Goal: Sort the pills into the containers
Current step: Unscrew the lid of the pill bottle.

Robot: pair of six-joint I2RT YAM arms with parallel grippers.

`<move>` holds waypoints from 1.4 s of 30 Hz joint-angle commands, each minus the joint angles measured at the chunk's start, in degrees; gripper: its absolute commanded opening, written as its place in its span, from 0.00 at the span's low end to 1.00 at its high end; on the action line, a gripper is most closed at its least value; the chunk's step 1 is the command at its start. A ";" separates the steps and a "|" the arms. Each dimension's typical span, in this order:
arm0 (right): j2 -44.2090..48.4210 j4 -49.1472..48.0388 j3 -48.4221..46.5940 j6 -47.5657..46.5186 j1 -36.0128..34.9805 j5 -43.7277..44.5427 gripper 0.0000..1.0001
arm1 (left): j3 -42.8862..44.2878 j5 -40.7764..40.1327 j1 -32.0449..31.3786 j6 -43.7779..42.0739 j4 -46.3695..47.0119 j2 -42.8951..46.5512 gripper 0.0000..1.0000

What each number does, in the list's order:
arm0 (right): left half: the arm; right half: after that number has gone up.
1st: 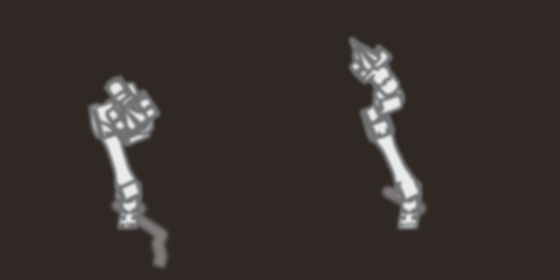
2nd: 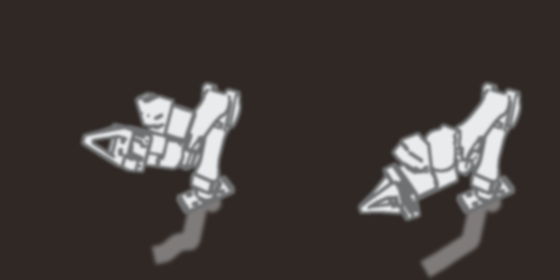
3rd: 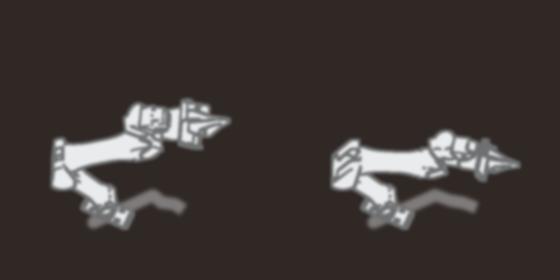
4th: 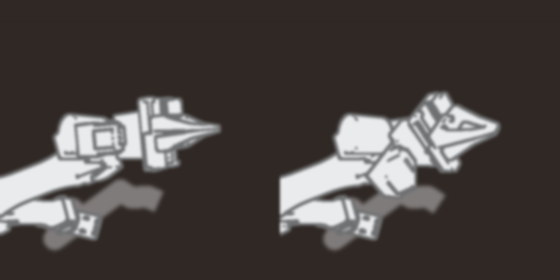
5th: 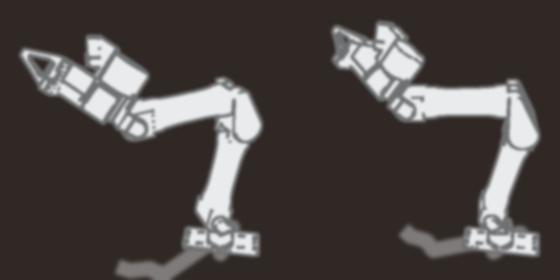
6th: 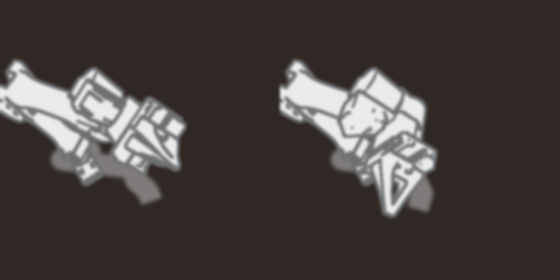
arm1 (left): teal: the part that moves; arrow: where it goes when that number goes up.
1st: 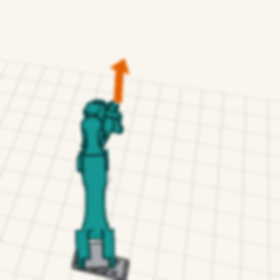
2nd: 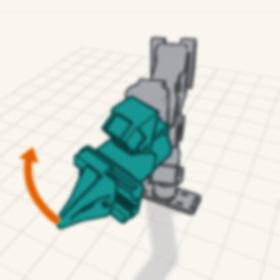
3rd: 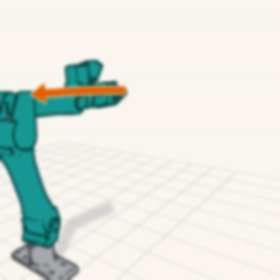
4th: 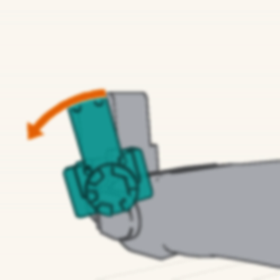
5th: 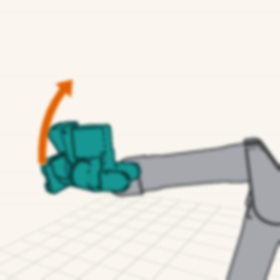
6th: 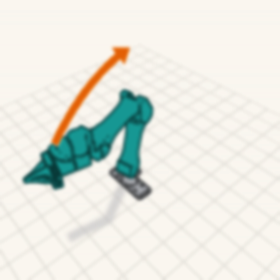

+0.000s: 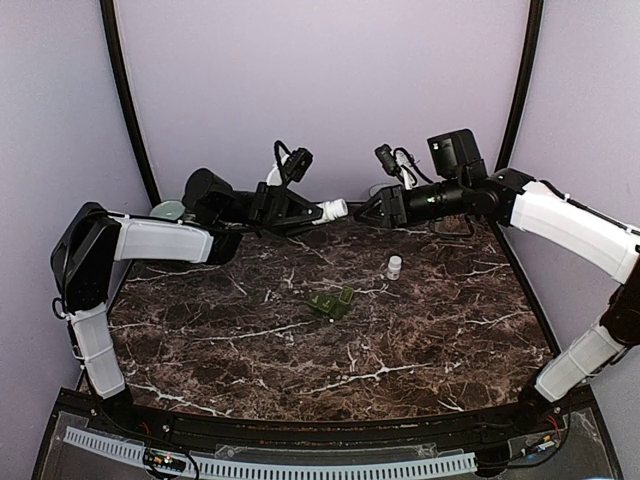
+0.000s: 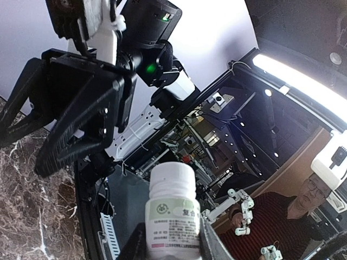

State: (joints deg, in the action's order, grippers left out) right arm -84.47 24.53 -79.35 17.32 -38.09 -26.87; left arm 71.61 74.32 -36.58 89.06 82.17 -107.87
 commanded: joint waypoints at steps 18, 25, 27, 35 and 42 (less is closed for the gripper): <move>-1.88 -10.31 0.74 43.08 4.39 -18.79 0.39 | -1.03 -3.67 0.98 -36.75 -32.51 5.18 0.00; -1.80 -11.41 1.81 44.89 4.40 -21.05 0.40 | -0.51 -3.55 0.98 -37.57 -33.57 4.96 0.00; -1.86 -11.43 2.06 44.90 4.41 -21.32 0.41 | -0.28 -3.47 0.98 -37.69 -33.98 4.96 0.00; -2.18 -13.74 2.71 46.40 4.03 -22.87 0.44 | 0.69 -3.31 0.98 -38.69 -35.66 4.63 0.00; -3.02 -14.43 2.57 47.06 3.05 -23.24 0.46 | 1.55 -3.25 0.98 -38.69 -35.85 3.95 0.00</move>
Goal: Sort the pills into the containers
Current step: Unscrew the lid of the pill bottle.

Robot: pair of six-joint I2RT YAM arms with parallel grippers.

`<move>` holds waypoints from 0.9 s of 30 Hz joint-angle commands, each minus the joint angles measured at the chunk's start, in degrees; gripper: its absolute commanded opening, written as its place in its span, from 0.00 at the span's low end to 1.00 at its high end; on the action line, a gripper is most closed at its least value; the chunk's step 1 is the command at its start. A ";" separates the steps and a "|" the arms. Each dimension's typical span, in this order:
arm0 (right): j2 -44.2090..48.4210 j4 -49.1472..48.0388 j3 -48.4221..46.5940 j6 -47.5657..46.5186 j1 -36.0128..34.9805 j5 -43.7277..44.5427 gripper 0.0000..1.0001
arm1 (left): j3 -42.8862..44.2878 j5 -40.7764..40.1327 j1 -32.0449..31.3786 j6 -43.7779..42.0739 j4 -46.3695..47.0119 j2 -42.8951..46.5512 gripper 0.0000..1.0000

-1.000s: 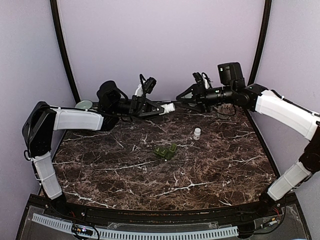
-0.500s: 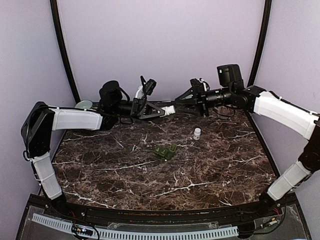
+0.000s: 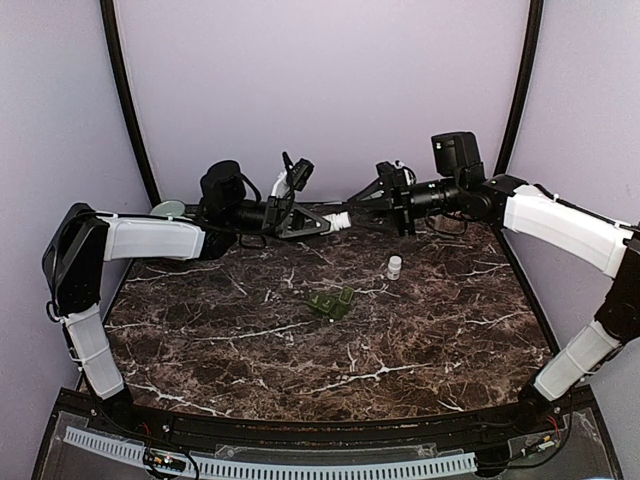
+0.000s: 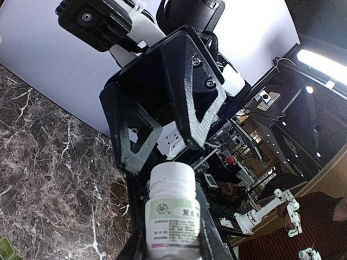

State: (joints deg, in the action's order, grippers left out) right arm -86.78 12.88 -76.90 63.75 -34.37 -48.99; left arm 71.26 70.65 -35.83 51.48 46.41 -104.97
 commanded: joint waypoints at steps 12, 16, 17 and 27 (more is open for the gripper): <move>-1.88 -3.14 -1.39 1.25 -2.51 -1.46 0.44 | 2.98 0.47 0.24 -1.79 -0.95 0.30 0.00; -1.74 -3.07 -1.57 1.46 -2.77 -1.31 0.43 | 3.03 0.60 0.24 -2.11 -1.30 0.07 0.00; -1.72 -3.12 -1.63 1.51 -2.80 -1.31 0.42 | 3.06 0.62 0.24 -2.20 -1.44 0.03 0.00; -1.81 -2.69 -1.87 0.82 -3.24 -1.47 0.18 | 2.73 0.41 0.24 -2.58 -1.54 -0.23 0.00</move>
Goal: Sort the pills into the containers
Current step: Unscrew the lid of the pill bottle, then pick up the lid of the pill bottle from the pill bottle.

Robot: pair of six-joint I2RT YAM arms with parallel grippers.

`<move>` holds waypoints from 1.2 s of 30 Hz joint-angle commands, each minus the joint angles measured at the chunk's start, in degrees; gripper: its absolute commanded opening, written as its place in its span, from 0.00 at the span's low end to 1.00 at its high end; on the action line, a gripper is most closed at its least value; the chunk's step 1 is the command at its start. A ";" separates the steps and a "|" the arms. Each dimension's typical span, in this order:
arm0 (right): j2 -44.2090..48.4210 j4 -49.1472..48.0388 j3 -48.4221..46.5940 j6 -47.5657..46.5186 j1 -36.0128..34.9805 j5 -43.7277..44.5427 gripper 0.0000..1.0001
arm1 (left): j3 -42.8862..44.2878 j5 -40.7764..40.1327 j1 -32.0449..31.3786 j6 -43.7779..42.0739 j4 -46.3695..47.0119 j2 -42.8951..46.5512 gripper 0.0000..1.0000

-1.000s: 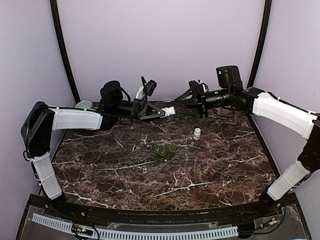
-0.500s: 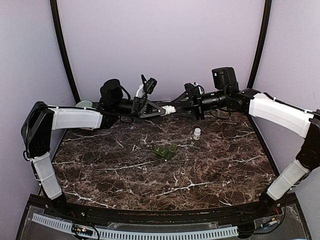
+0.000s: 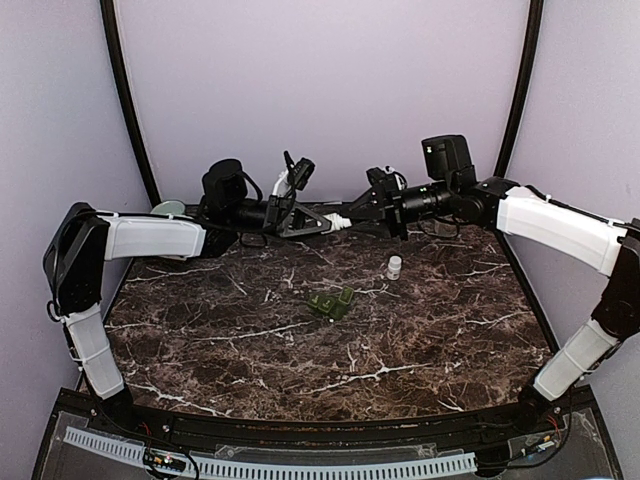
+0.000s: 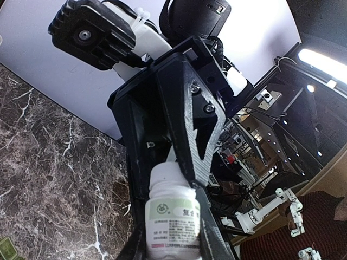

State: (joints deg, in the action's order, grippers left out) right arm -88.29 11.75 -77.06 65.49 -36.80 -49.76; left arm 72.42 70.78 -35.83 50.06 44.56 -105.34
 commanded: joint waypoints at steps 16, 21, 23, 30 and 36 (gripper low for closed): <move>-1.76 13.63 -7.23 -34.64 -1.27 3.75 0.00 | 1.21 2.93 0.24 10.73 10.62 0.66 0.00; -0.21 10.98 -4.85 -44.95 -1.26 5.01 0.00 | 0.20 3.91 0.24 16.30 15.18 1.21 0.00; 0.18 8.97 -3.94 -47.62 -1.26 5.19 0.00 | 0.03 4.33 0.24 20.63 18.93 0.88 0.00; 0.26 5.35 -3.33 -50.84 -1.33 4.54 0.00 | -0.17 4.87 0.24 24.98 23.62 0.79 0.00; 1.59 4.97 -2.94 -52.38 -1.26 6.29 0.00 | -1.03 4.64 0.24 27.59 26.87 0.71 0.00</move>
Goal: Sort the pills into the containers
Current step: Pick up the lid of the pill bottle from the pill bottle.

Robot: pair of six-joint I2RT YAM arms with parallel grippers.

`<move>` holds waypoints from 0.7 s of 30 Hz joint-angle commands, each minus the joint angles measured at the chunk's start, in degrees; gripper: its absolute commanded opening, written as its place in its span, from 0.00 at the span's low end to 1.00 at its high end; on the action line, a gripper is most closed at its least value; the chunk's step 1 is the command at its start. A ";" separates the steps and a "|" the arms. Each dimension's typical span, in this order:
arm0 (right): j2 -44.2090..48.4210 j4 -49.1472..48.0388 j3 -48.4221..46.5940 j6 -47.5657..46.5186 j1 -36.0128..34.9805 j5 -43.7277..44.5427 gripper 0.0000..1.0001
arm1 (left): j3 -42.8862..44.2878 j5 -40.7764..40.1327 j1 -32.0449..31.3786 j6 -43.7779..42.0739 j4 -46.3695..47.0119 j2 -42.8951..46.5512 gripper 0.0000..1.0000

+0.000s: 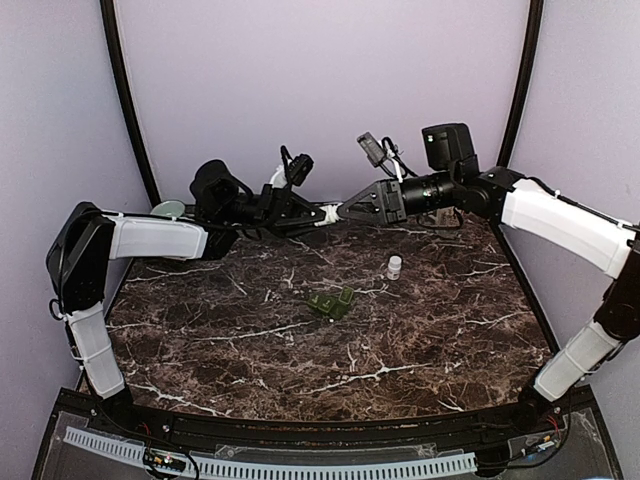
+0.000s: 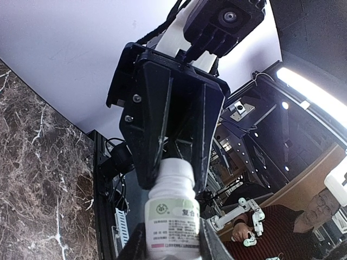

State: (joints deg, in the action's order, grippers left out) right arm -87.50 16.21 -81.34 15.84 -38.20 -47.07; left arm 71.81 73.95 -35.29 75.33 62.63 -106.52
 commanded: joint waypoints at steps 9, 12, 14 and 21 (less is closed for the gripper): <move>1.93 1.01 1.70 -3.79 0.14 5.31 0.00 | -0.50 2.01 -0.39 7.33 14.31 1.14 0.00; 2.44 0.80 1.88 -3.86 0.14 5.61 0.01 | -0.70 2.15 -0.40 7.80 14.90 1.23 0.00; 2.60 1.24 1.83 -4.17 0.14 5.91 0.02 | -0.91 2.08 -0.40 8.17 15.34 1.27 0.00; 3.24 1.58 1.80 -4.04 0.09 6.63 0.02 | -1.22 2.06 -0.40 7.77 15.33 1.38 0.00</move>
State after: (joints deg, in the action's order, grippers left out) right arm -85.43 16.38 -80.53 12.45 -38.68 -44.95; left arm 70.98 74.13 -35.29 83.35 71.96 -107.24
